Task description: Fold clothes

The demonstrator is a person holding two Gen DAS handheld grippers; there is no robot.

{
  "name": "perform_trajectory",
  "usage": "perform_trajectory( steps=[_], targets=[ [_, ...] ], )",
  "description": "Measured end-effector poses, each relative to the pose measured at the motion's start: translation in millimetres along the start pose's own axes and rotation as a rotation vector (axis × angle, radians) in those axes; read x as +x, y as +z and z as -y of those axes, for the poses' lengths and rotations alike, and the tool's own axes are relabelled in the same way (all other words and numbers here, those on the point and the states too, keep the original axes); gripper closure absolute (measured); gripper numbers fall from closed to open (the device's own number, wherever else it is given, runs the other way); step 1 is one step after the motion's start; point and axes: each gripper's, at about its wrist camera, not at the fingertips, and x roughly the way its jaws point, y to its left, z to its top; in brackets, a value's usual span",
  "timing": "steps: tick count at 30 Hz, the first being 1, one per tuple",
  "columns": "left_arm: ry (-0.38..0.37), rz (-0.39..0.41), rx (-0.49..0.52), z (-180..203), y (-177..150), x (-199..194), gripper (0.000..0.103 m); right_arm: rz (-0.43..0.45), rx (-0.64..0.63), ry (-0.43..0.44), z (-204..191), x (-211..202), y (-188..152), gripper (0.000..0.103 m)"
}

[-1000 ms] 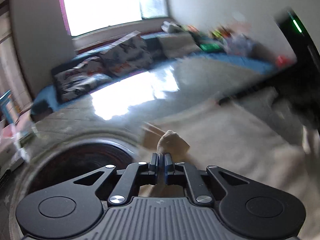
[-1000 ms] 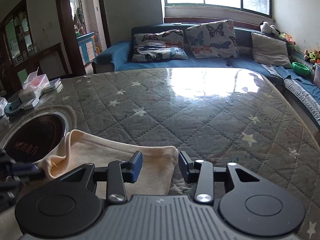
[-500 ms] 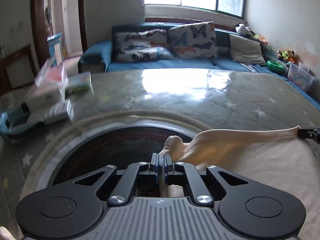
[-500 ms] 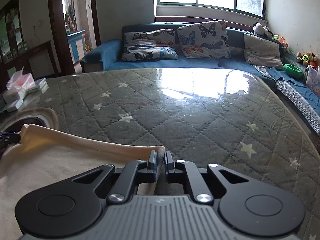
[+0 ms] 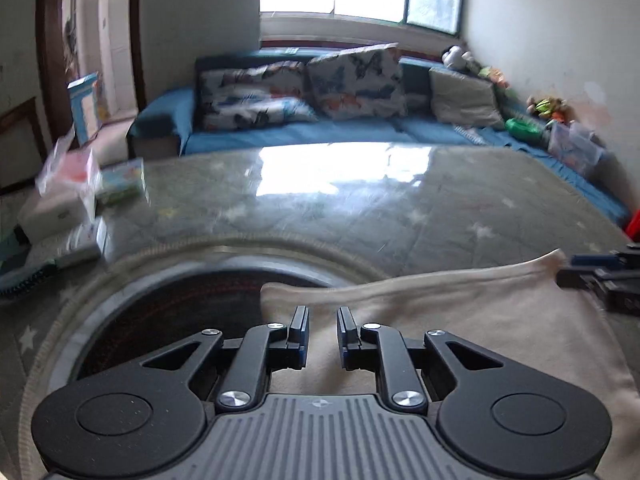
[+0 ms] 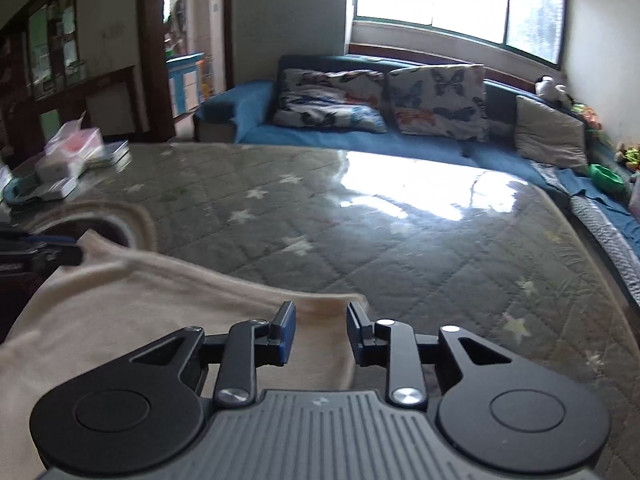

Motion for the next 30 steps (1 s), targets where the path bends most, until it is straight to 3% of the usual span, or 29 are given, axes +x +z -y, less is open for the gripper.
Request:
perform_trajectory(
  steps=[2, 7, 16, 23, 27, 30],
  targets=[
    [0.028, -0.019, -0.002, -5, -3, 8, 0.086, -0.016, -0.036, 0.03, -9, -3, -4, 0.071],
    [0.016, 0.004, 0.006, -14, -4, -5, 0.086, -0.033, -0.108, 0.087, -25, -22, -17, 0.065],
    [-0.071, 0.008, 0.043, -11, -15, -34, 0.086, -0.045, -0.244, 0.212, -64, -80, -61, 0.058],
    [-0.009, -0.019, 0.086, -6, -29, -25, 0.086, -0.059, -0.358, 0.355, -104, -122, -95, 0.055],
    [0.017, 0.011, 0.106, -1, -33, -37, 0.086, -0.051, -0.454, 0.358, -120, -141, -114, 0.056],
    [-0.015, 0.066, 0.124, 9, -36, -64, 0.086, -0.021, -0.478, 0.348, -121, -152, -115, 0.052]
  ],
)
